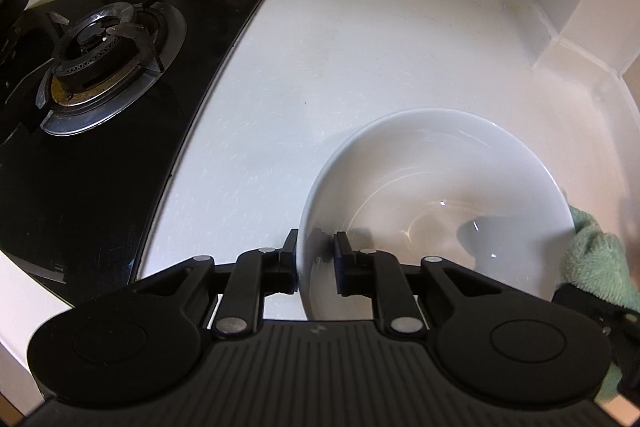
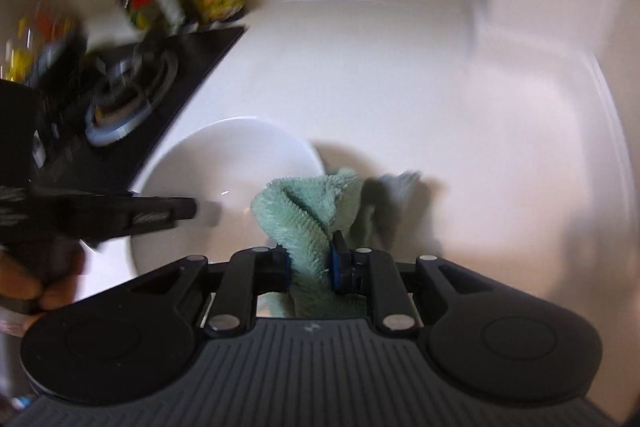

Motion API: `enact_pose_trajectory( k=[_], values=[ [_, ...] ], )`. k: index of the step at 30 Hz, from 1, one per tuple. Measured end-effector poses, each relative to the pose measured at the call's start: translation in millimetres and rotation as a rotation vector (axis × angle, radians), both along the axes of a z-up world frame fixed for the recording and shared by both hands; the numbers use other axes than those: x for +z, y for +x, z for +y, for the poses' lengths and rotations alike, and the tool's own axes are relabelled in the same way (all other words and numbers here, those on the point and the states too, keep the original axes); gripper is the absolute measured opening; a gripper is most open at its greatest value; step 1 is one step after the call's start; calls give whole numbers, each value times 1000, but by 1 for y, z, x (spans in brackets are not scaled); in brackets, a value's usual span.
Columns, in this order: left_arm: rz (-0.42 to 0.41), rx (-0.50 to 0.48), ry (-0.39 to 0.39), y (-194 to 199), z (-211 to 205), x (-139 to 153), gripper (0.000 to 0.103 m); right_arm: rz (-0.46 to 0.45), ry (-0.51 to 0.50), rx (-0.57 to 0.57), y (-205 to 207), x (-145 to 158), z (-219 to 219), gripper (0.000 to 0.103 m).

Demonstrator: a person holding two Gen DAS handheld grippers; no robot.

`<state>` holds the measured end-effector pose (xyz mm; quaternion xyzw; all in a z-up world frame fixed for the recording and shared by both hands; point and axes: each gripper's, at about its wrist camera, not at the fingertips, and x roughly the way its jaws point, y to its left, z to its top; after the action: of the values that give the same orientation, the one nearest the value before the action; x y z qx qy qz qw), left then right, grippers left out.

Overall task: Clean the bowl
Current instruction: 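Move the towel over the rim onto the bowl's outer wall with the right gripper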

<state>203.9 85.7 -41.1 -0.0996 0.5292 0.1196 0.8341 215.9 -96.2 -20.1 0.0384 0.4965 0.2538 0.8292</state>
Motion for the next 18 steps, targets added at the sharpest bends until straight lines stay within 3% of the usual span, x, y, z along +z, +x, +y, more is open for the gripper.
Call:
enact_pose_trajectory(
  k=[3, 4, 6, 10, 13, 18],
  values=[
    [28, -94, 12, -6, -8, 0, 18, -20, 4, -30, 3, -4, -1, 16],
    [41, -147, 3, -9, -13, 0, 25, -26, -1, -26, 7, -4, -1, 16],
    [54, -179, -16, -12, -16, 1, 29, -41, -29, 17, 30, -5, 1, 15],
    [55, -163, -45, -14, -13, 2, 26, -7, -81, 171, 71, -4, 16, 14],
    [49, -120, -45, -13, -11, 1, 21, -23, -144, 238, 78, 1, 29, 14],
    [27, -9, -49, -13, -7, 0, 13, -39, -125, 125, 62, 3, 24, 14]
  ],
)
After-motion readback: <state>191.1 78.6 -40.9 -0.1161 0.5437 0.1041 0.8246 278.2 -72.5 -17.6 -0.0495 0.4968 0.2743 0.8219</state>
